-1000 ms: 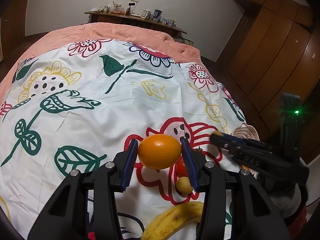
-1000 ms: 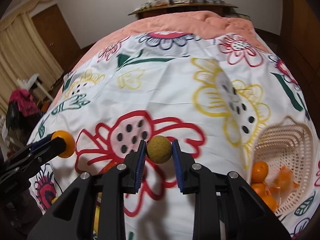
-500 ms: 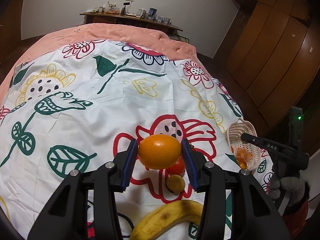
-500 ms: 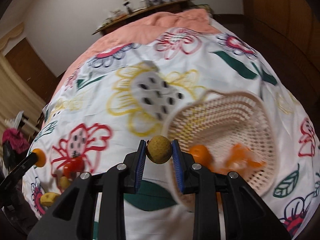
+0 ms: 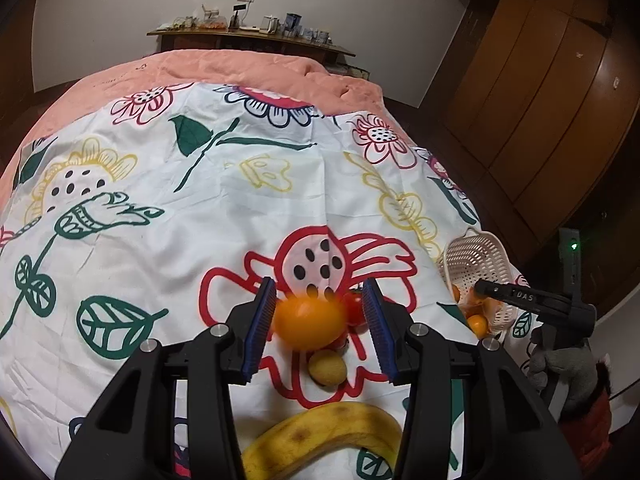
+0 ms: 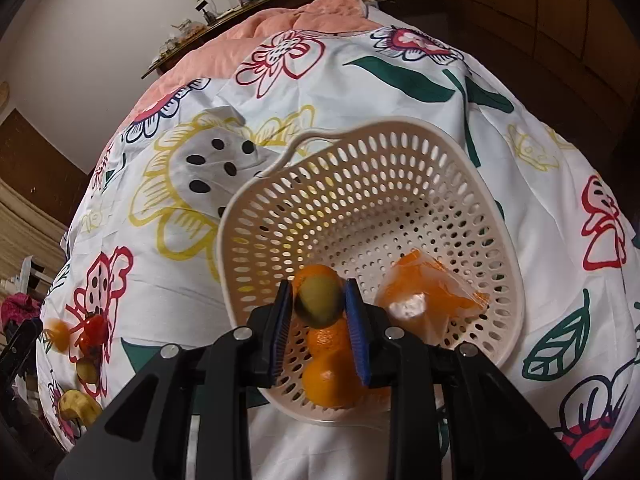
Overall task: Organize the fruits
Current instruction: 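Carry the kiwi into the basket and open the right tool while the left tool holds the orange, then lift the orange, carry it into the basket and open the left tool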
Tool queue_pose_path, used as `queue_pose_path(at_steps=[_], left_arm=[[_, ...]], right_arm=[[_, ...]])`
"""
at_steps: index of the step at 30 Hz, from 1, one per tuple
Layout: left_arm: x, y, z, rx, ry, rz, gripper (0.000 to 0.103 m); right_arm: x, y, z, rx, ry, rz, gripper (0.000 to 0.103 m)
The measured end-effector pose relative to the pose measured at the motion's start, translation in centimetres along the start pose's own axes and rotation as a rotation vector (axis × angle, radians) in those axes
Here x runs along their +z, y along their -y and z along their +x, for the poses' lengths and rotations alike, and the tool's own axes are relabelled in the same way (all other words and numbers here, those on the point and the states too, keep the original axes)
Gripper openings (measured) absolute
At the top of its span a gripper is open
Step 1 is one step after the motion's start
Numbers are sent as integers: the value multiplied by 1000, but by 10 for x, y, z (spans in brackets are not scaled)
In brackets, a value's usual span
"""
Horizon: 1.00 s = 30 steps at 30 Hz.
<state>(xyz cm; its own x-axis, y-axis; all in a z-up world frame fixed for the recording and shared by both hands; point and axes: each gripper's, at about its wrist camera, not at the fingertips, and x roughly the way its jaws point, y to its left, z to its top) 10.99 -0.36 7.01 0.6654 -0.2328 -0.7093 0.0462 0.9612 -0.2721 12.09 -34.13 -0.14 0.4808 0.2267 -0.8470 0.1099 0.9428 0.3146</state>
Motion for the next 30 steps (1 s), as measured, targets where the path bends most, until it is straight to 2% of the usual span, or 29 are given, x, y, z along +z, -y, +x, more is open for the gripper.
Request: queue_pose_path(at_steps=[6,10,17,19,20,23,30], left_arm=[[2,6,-2,-1,4,19,46],[5,-3,1,17,-2,-9,46],[11,-28,17,3,-57,-112,48],[12,-28,23,-3,-73,-121,51],[12,-28,26,-8,-82,-123,57],[14,-23,34,-19,-104,-123,57],[17,-17,55,-43,-162,-148,57]], right_arm=[[-1,9,0,16,-6,37,28],[-3,13,-1,27,-7,51,28],[-4,15,-3,44,-8,71,29],[-4,15,-4,48,-4,73,29],[-4,15,-5,50,-3,73,29],[-5,15,-7,55,3,74,35],[-6,20,-9,67,12,85,36]])
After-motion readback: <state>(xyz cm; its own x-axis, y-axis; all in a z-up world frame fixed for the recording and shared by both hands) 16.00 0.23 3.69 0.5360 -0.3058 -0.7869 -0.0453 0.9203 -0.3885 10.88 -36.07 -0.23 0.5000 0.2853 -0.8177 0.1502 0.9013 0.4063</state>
